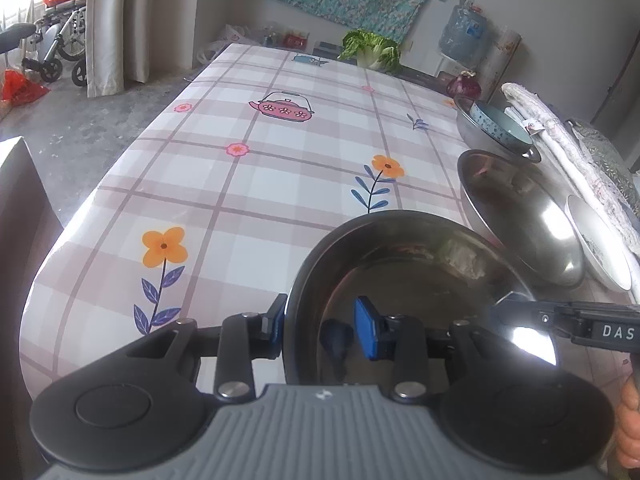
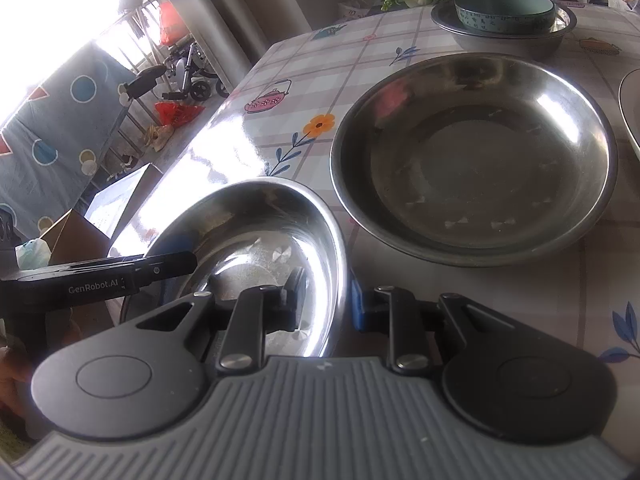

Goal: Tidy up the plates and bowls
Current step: 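Lift the steel basin with both grippers off the table, then carry the steel basin with both grippers over the other steel basin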

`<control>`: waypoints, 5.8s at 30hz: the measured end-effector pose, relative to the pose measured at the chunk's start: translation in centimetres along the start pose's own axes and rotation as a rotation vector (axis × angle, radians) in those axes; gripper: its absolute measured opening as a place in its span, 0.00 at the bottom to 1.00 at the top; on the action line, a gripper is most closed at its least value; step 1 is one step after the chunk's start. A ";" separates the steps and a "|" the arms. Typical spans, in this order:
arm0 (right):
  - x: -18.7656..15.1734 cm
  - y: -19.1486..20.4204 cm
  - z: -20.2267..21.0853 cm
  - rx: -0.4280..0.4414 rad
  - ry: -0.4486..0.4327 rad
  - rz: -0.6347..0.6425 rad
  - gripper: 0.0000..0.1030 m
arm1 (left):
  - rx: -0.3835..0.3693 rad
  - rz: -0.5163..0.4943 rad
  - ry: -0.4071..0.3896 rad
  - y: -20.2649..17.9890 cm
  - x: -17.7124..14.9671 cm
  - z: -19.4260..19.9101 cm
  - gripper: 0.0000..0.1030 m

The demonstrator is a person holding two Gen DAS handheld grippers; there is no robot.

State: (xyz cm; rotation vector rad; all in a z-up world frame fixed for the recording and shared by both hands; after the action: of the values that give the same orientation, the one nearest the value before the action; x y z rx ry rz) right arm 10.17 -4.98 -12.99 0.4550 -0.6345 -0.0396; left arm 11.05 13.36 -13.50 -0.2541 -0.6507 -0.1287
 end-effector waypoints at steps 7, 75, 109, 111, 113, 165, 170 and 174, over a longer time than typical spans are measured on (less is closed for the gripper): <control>-0.1 0.3 -0.1 -0.014 -0.001 0.017 0.21 | 0.014 -0.012 -0.004 -0.2 0.0 0.0 0.36; -1.9 -1.5 2.0 -0.041 -0.021 0.057 0.23 | 0.058 -0.007 0.039 -1.2 -2.6 2.0 0.28; -1.4 0.5 0.6 -0.092 -0.061 0.176 0.18 | 0.279 -0.182 0.013 -2.4 -1.9 1.5 0.34; -1.4 0.6 0.6 -0.091 -0.063 0.179 0.19 | 0.278 -0.179 0.010 -2.4 -1.8 1.6 0.34; -1.4 0.5 0.6 -0.089 -0.063 0.178 0.19 | 0.273 -0.175 0.007 -2.3 -1.8 1.8 0.34; 2.6 -6.7 11.9 -0.205 -0.327 0.013 0.19 | 0.077 -0.378 -0.148 -14.5 5.8 1.5 0.34; 2.9 -9.1 11.8 -0.218 -0.328 -0.025 0.20 | 0.063 -0.398 -0.137 -16.3 6.5 0.0 0.34; 3.3 -10.7 11.4 -0.224 -0.321 -0.052 0.20 | 0.055 -0.409 -0.114 -17.1 6.7 -1.4 0.34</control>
State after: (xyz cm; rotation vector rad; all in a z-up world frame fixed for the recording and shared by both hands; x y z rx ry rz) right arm 7.34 -19.67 -7.55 0.2485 -0.9228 -0.2343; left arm 13.81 -3.75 -7.12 -0.0725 -0.8128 -0.4902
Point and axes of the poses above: each gripper's, at about its wrist camera, not at the fingertips, and z roughly against the way its jaws point, y to its left, x to its top, the point moved 10 cm from there along -z, roughly the way its jaws point, and after that the axes turned 2 degrees about -z, right-handed, at the moved point
